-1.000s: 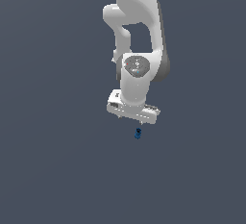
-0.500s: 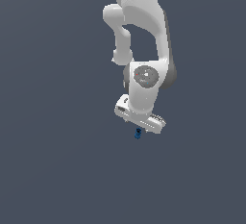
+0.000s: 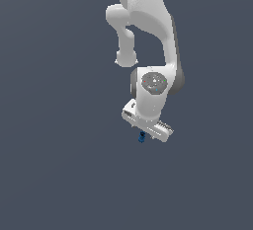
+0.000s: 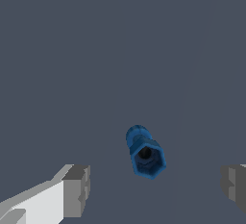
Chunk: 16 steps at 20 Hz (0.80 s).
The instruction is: Pick up the object and move it to a goal position.
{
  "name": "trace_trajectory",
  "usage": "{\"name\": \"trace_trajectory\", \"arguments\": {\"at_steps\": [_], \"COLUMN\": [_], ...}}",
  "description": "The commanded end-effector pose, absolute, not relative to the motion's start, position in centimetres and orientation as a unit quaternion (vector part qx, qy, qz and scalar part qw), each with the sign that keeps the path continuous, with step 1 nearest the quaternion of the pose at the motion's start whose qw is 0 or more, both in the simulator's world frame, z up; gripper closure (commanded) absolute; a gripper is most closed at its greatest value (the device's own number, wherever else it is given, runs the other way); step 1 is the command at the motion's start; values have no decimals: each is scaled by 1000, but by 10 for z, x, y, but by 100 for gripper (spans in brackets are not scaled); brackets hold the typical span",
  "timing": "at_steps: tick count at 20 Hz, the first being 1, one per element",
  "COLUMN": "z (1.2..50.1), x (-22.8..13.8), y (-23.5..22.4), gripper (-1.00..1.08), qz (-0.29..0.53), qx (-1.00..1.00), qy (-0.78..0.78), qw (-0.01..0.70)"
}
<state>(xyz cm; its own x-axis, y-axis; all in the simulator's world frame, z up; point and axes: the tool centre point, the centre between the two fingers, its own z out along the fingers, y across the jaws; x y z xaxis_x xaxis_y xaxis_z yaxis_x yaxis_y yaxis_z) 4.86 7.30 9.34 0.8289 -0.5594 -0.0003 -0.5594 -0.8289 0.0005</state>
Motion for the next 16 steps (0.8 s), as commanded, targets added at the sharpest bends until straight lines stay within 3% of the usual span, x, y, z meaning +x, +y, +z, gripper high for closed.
{"name": "trace_trajectory", "arguments": {"at_steps": [1,16], "z": [93,44], "x": [49,48], "y": [74,73], "gripper": [-92,-92], "qz": [0,0], "qx": [955,955], "qy": [-296,-296], "qw": [0,0]}}
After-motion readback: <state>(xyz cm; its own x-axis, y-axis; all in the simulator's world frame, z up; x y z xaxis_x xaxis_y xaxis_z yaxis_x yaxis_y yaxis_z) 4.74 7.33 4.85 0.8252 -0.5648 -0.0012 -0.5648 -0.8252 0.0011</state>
